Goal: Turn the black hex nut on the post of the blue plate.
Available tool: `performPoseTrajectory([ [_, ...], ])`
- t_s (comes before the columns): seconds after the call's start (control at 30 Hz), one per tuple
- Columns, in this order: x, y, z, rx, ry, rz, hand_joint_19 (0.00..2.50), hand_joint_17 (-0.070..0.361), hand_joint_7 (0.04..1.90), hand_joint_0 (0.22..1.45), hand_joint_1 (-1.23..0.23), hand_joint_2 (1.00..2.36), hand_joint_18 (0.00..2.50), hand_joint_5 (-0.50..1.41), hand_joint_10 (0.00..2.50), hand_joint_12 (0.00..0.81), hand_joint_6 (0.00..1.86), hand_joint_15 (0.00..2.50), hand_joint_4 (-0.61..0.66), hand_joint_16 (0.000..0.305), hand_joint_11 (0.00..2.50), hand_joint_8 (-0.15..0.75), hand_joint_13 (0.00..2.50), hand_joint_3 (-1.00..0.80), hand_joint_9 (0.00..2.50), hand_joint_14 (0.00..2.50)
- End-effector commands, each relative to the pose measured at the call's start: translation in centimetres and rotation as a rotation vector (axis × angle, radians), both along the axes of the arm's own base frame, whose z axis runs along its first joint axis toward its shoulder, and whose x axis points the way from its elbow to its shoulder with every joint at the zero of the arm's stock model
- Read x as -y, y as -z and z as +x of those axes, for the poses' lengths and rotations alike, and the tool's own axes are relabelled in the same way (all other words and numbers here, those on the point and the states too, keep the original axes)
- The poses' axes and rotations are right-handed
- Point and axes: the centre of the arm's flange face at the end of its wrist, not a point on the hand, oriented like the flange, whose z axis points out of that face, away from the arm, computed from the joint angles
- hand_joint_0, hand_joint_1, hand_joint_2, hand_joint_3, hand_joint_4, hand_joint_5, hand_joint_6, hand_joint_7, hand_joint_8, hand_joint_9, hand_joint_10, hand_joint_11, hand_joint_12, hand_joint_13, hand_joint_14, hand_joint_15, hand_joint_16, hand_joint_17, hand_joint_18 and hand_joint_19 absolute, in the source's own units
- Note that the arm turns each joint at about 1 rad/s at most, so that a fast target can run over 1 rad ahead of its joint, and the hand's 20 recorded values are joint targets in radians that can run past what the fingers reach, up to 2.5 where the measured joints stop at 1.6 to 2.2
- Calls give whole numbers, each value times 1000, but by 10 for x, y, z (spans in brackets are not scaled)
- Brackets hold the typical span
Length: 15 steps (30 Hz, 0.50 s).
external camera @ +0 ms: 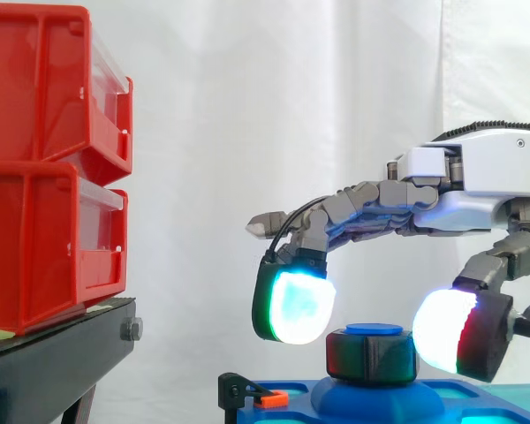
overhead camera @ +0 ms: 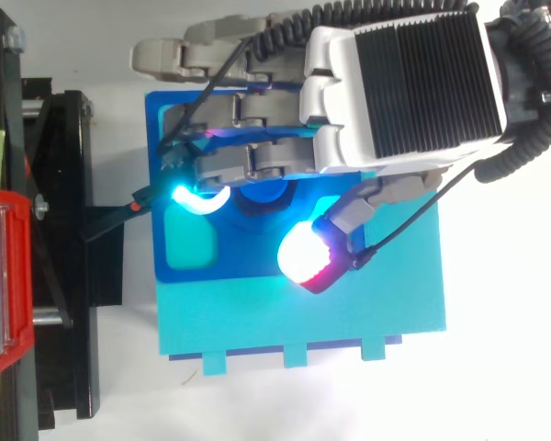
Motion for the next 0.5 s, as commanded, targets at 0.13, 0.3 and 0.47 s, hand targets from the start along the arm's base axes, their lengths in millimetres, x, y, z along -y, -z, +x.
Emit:
performPoseTrajectory([
  [0.13,3,0,0,5,1,0,223,69,937,548,-707,1000,153,-193,0,203,501,47,307,30,602,7,77,-500,192,0],
  [0.3,3,-1,0,7,1,0,223,67,941,568,-719,1000,154,-195,1,199,500,44,299,30,585,-1,80,-500,190,0],
  [0.47,4,-1,0,7,3,-2,224,67,944,567,-719,1000,155,-195,0,200,500,40,296,30,563,-6,81,-500,186,0],
])
